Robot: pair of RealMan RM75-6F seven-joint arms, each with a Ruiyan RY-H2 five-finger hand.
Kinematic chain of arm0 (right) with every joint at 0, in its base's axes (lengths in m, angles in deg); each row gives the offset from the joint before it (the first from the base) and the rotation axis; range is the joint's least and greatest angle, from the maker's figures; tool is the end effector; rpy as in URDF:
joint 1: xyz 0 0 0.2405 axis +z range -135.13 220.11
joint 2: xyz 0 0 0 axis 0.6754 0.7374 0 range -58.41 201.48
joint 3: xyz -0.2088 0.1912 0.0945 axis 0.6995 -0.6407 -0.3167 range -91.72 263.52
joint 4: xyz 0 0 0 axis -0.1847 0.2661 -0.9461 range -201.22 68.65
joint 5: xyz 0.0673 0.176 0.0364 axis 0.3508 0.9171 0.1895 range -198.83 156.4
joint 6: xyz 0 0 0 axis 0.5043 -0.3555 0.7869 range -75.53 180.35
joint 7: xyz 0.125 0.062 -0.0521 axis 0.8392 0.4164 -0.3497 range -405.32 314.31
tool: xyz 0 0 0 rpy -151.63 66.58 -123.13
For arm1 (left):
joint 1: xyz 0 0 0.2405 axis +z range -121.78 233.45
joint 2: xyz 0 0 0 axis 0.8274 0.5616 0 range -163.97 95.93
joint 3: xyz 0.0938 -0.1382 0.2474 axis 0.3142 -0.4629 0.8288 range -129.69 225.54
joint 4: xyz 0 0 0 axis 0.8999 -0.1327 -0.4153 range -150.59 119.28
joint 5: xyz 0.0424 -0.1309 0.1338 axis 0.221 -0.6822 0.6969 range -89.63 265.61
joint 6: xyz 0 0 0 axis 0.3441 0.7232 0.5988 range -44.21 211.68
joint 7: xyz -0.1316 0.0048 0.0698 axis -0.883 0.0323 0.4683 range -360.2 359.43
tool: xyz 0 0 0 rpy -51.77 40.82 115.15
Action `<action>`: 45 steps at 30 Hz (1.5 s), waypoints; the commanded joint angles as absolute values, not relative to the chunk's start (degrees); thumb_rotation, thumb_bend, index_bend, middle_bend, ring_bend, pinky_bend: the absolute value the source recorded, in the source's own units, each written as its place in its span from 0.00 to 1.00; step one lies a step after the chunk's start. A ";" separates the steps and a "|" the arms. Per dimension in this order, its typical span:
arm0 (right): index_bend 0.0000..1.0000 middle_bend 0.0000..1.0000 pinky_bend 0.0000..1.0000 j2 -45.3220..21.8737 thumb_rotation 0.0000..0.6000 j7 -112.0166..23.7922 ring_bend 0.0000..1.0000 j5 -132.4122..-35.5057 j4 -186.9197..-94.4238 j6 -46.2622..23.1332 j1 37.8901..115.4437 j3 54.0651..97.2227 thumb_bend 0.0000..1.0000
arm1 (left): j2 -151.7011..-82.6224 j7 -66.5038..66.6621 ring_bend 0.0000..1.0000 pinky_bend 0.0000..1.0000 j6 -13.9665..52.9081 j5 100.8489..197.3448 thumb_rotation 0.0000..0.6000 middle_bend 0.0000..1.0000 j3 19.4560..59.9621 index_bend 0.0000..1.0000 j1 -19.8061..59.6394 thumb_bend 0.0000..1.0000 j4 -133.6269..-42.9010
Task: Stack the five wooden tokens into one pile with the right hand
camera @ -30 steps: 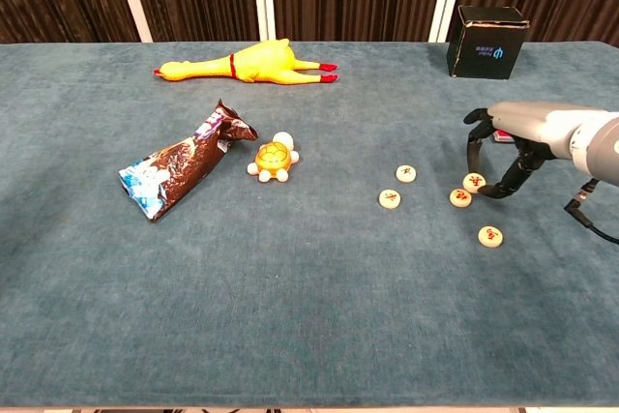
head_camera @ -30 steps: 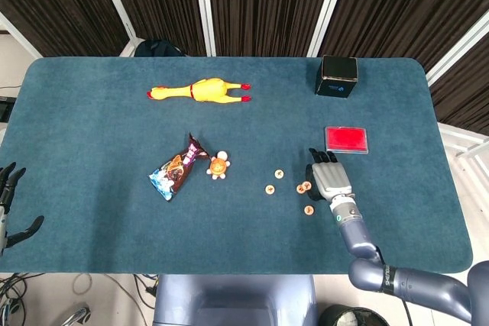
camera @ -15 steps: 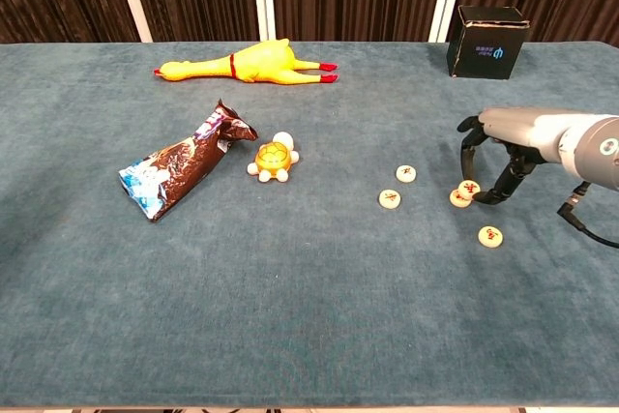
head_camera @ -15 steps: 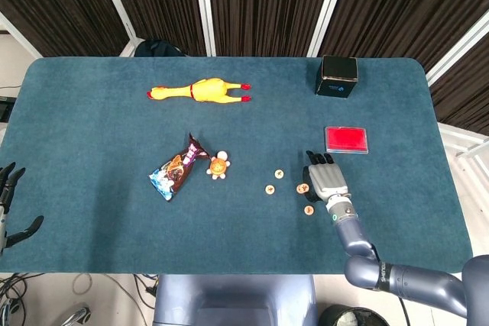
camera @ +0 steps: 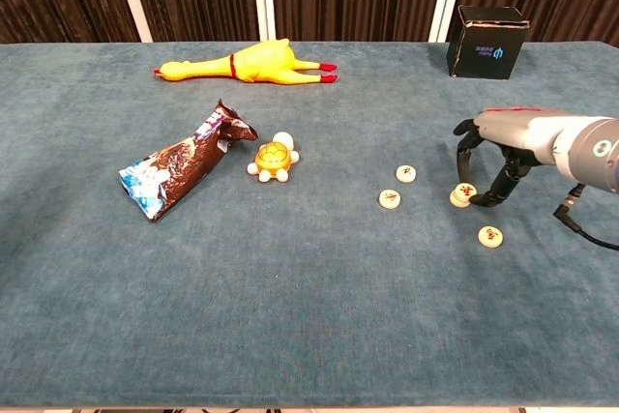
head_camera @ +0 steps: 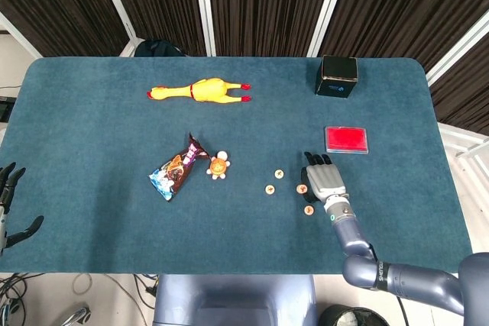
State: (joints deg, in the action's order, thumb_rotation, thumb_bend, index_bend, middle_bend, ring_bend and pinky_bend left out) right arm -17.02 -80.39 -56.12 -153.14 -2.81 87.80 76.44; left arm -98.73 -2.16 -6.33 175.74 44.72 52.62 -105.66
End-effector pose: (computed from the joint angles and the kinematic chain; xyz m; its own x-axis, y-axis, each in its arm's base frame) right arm -0.2146 -0.3786 -0.0048 0.4380 -0.4326 0.7880 -0.8921 -0.1011 0.4404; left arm -0.3439 0.1789 0.2049 0.3943 -0.0804 0.9154 0.9179 -0.0141 -0.3966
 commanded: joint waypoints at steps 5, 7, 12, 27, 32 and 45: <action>0.56 0.04 0.00 -17.31 1.00 -80.37 0.09 -55.67 -152.82 -2.87 88.11 76.59 0.39 | -98.70 -2.19 0.00 0.01 -6.30 175.67 1.00 0.00 44.70 0.10 52.62 0.21 -105.68; 0.56 0.04 0.00 -17.36 1.00 -80.42 0.09 -55.60 -152.74 -2.84 88.24 76.63 0.39 | -98.69 -2.13 0.00 0.01 -6.28 175.65 1.00 0.00 44.69 0.10 52.62 0.21 -105.70; 0.56 0.04 0.00 -17.44 1.00 -80.48 0.09 -55.47 -152.66 -2.97 88.57 76.59 0.39 | -98.69 -2.04 0.00 0.01 -6.27 175.62 1.00 0.00 44.68 0.10 52.61 0.21 -105.74; 0.53 0.04 0.00 -17.79 1.00 -80.88 0.09 -54.75 -152.39 -3.21 89.21 76.95 0.39 | -98.60 -1.98 0.00 0.01 -6.13 175.50 1.00 0.00 44.68 0.10 52.61 0.21 -105.74; 0.51 0.04 0.00 -17.71 1.00 -81.03 0.09 -54.73 -152.51 -3.37 89.36 77.05 0.39 | -98.58 -2.05 0.00 0.01 -6.13 175.42 1.00 0.00 44.65 0.10 52.63 0.21 -105.75; 0.48 0.04 0.00 -17.33 1.00 -81.45 0.09 -54.02 -152.89 -3.40 89.68 77.27 0.39 | -98.59 -1.90 0.00 0.01 -6.11 175.48 1.00 0.00 44.68 0.10 52.63 0.21 -105.74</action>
